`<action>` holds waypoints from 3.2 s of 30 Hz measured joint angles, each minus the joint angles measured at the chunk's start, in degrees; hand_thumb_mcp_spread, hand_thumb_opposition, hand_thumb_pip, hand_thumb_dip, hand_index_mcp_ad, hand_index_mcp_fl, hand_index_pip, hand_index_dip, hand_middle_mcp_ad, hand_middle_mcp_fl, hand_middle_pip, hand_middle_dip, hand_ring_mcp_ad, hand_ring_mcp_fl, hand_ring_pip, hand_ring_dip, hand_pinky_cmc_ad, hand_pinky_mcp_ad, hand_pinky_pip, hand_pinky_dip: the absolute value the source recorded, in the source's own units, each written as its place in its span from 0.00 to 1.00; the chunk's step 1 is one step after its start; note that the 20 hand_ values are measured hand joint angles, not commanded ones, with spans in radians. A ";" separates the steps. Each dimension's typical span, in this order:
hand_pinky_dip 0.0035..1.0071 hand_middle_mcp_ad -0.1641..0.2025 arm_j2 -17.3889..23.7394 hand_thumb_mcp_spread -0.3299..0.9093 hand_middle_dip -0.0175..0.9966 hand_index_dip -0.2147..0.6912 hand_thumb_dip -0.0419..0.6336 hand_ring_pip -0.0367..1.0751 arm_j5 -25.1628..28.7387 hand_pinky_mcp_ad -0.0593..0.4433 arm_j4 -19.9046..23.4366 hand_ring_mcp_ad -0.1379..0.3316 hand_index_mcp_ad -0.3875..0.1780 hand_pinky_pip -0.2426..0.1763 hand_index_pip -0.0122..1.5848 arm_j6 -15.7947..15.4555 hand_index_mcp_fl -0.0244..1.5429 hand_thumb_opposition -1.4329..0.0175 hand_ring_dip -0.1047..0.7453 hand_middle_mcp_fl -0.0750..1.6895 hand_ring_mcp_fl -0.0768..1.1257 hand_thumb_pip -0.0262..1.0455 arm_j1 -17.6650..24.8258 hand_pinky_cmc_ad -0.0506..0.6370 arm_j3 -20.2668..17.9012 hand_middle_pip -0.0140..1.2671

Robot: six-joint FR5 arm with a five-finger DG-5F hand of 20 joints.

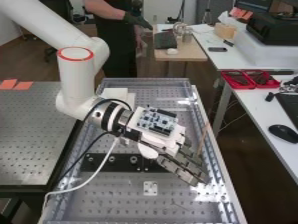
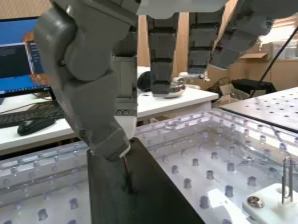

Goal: Grab the drill bit and place it in the clear container

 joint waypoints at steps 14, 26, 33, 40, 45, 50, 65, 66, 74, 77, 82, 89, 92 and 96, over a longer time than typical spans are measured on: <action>0.15 0.65 -0.12 0.71 0.25 0.63 0.51 0.14 -0.35 0.43 -0.20 0.67 0.51 0.47 0.68 0.27 0.31 0.36 0.17 0.25 0.19 0.52 -0.09 0.57 0.20 0.11; 0.15 0.65 -0.55 0.72 0.25 0.62 0.51 0.14 -0.14 0.43 -0.48 0.67 0.51 0.47 0.71 0.04 0.37 0.36 0.17 0.25 0.18 0.52 -0.13 0.57 0.61 0.11; 0.15 0.66 -0.75 0.73 0.25 0.63 0.51 0.14 -0.59 0.43 -0.51 0.67 0.51 0.47 0.74 -0.07 0.39 0.35 0.17 0.25 0.18 0.52 -0.25 0.57 0.97 0.11; 0.15 0.65 -0.87 0.73 0.25 0.62 0.51 0.14 -0.35 0.43 -0.75 0.67 0.51 0.47 0.74 0.05 0.39 0.35 0.17 0.25 0.18 0.52 -0.30 0.57 1.20 0.11; 0.15 0.66 -1.06 0.73 0.25 0.62 0.51 0.14 -0.44 0.43 -0.94 0.67 0.51 0.47 0.73 -0.17 0.39 0.35 0.17 0.25 0.18 0.52 -0.42 0.57 1.53 0.11; 0.15 0.65 -1.30 0.72 0.25 0.64 0.50 0.14 -0.67 0.44 -0.70 0.68 0.51 0.47 0.75 -0.37 0.41 0.35 0.17 0.25 0.19 0.52 -0.49 0.57 1.73 0.11; 0.15 0.65 -1.23 0.73 0.25 0.62 0.50 0.14 -0.81 0.44 0.69 0.65 0.51 0.50 0.70 0.54 0.49 0.34 0.17 0.30 0.23 0.48 -0.65 0.60 1.64 0.11; 0.15 0.65 -1.06 0.74 0.25 0.62 0.50 0.14 -0.82 0.43 0.50 0.65 0.51 0.50 0.69 0.51 0.50 0.33 0.18 0.30 0.23 0.48 -0.65 0.61 1.78 0.11; 0.15 0.65 2.00 0.74 0.25 0.60 0.50 0.14 -1.01 0.44 -1.76 0.65 0.51 0.50 0.65 0.17 0.54 0.32 0.18 0.30 0.23 0.48 -0.34 0.62 2.34 0.11; 0.15 0.65 3.95 0.75 0.25 0.60 0.50 0.14 -0.99 0.43 -2.60 0.65 0.52 0.50 0.63 -0.20 0.54 0.32 0.18 0.30 0.23 0.48 0.05 0.62 2.32 0.11; 0.15 0.65 7.58 0.78 0.25 0.60 0.51 0.14 -1.10 0.44 -4.73 0.65 0.51 0.49 0.60 -0.94 0.56 0.32 0.18 0.30 0.23 0.48 1.06 0.62 2.08 0.11; 0.15 0.65 12.71 0.80 0.25 0.61 0.51 0.14 -2.03 0.43 -5.67 0.65 0.51 0.49 0.55 -1.95 0.60 0.30 0.18 0.30 0.23 0.48 3.80 0.62 0.03 0.11; 0.15 0.65 14.68 0.83 0.27 0.64 0.51 0.13 -2.69 0.43 -5.24 0.65 0.51 0.49 0.53 -2.60 0.60 0.30 0.18 0.31 0.24 0.48 5.71 0.62 -1.33 0.11; 0.15 0.65 15.96 0.85 0.27 0.66 0.51 0.13 -2.80 0.44 -4.93 0.65 0.48 0.49 0.52 -2.84 0.61 0.30 0.18 0.31 0.24 0.49 8.33 0.62 -2.37 0.11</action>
